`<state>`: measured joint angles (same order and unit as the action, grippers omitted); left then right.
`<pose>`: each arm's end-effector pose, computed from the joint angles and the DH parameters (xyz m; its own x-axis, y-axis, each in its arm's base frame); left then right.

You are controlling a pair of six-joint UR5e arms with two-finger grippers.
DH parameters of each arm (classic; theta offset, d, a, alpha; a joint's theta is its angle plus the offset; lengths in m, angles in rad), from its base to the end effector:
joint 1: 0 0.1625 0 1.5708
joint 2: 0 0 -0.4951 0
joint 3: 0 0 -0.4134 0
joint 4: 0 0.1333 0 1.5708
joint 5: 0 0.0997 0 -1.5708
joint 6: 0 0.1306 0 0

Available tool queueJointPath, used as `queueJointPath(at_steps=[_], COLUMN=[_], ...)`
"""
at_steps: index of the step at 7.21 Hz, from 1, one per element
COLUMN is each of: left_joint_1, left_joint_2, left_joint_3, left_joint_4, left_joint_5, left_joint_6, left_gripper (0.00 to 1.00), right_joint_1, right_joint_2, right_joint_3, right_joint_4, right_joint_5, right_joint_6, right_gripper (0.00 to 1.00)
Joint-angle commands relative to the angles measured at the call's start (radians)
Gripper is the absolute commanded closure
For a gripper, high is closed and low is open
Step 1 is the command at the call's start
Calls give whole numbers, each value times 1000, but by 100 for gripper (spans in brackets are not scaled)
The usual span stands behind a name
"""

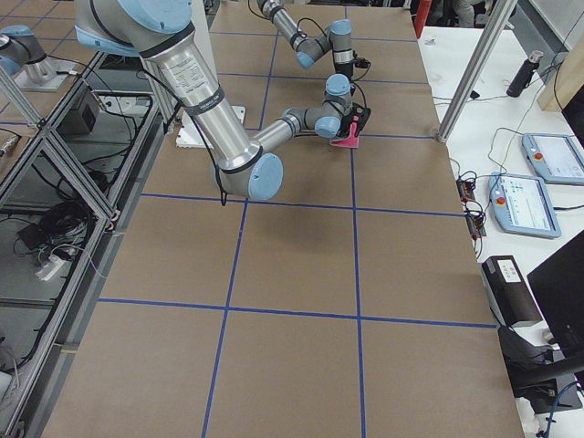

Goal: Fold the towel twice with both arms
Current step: 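Lift both near corners and fold them over onto the far edge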

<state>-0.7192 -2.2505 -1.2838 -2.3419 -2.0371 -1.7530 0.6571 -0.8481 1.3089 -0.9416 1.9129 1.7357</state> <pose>0.5826 -0.6093 0.3440 0.2425 -0.4275 -0.8709 0.3272 0.8811 -0.3414 -0.6207 -0.5918 0.3185 0.3054 0.4309 0.8491 -0.3954 0.8686 -0.2986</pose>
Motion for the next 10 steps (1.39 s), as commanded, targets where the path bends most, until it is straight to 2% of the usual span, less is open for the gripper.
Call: queueJointPath(at_steps=[1,9,10], left_joint_1=[-3,-9,-9], left_joint_2=[-14,-15,-29], left_joint_3=[29,44,44], left_joint_4=[-1,-4,-1], left_joint_5=[0,2,5], left_joint_6=[1,1,-20], left_gripper=[100,100,96], right_joint_1=[3,3,3], right_joint_2=[13,23,23], right_joint_3=[-23,-40,-40], right_joint_4=[1,3,4], right_joint_5=[-2,0,0], right_joint_6=[-1,-1,-1], right_gripper=[100,100,67])
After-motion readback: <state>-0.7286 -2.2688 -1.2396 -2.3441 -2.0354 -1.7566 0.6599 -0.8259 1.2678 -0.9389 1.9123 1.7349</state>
